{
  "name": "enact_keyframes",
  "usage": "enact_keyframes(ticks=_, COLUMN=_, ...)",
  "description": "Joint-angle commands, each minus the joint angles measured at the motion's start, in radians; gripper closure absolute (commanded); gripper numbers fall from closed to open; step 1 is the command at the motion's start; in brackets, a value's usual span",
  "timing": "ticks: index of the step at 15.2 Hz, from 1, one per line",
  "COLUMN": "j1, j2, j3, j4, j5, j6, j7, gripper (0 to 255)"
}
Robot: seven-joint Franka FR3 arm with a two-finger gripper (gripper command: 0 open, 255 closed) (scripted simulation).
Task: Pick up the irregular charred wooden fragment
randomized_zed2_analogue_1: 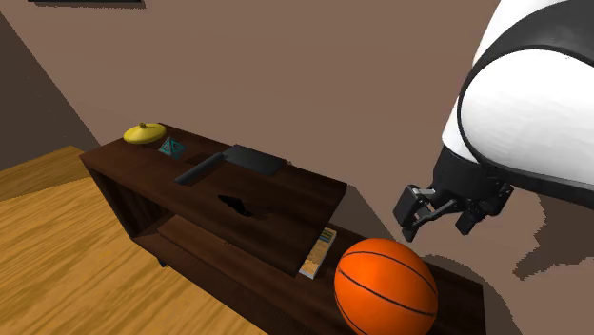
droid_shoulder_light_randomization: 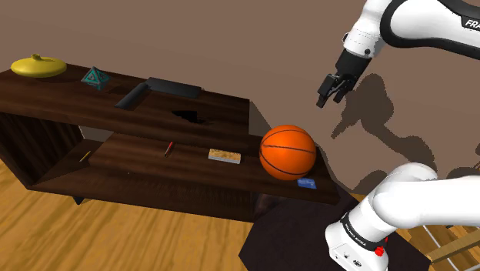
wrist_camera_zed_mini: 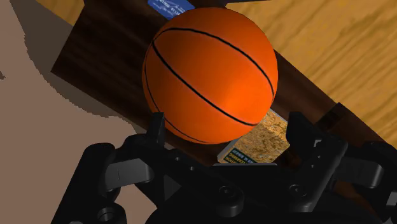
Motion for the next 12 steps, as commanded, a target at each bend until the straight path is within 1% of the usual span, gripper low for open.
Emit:
enact_keyframes(ticks=1, j1=0.000, j2=0.000, j3=0.000, j4=0.000, j5=0.000, j6=0.000, j7=0.000, gripper=0)
enact_keyframes(ticks=6, j1=0.043, j2=0.196, j3=0.020, j4=0.092, j5=0.012, j6=0.087, j7=-0.063, gripper=0)
enact_keyframes(ticks=12, j1=0.090, j2=0.425, j3=0.053, j4=0.234, j5=0.021, j6=0.152, j7=-0.134, gripper=0)
